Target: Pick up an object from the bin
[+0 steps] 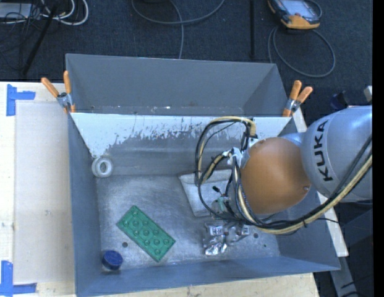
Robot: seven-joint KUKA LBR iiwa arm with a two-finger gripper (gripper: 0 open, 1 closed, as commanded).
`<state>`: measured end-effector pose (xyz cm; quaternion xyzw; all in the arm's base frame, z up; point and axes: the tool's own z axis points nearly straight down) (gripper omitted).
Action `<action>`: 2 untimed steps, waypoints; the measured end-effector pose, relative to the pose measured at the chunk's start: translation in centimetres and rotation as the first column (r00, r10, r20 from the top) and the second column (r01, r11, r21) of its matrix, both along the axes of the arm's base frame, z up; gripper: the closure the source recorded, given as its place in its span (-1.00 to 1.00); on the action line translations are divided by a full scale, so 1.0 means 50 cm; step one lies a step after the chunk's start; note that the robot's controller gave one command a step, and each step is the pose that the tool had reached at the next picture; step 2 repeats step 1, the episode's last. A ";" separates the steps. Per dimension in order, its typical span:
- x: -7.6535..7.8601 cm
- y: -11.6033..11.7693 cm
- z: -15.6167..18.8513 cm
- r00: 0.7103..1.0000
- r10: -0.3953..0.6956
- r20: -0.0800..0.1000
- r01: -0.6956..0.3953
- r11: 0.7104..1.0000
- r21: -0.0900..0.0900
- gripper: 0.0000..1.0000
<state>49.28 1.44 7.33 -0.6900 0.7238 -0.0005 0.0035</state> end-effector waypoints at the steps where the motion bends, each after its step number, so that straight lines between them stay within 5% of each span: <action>1: 0.026 -0.038 0.433 1.000 0.003 0.001 -0.003 1.000 -0.003 1.00; 2: 0.026 -0.038 0.433 1.000 0.003 0.001 -0.003 1.000 -0.003 1.00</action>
Offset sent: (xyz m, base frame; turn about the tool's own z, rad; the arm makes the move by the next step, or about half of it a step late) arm 0.0115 -0.0195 0.2133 -0.0070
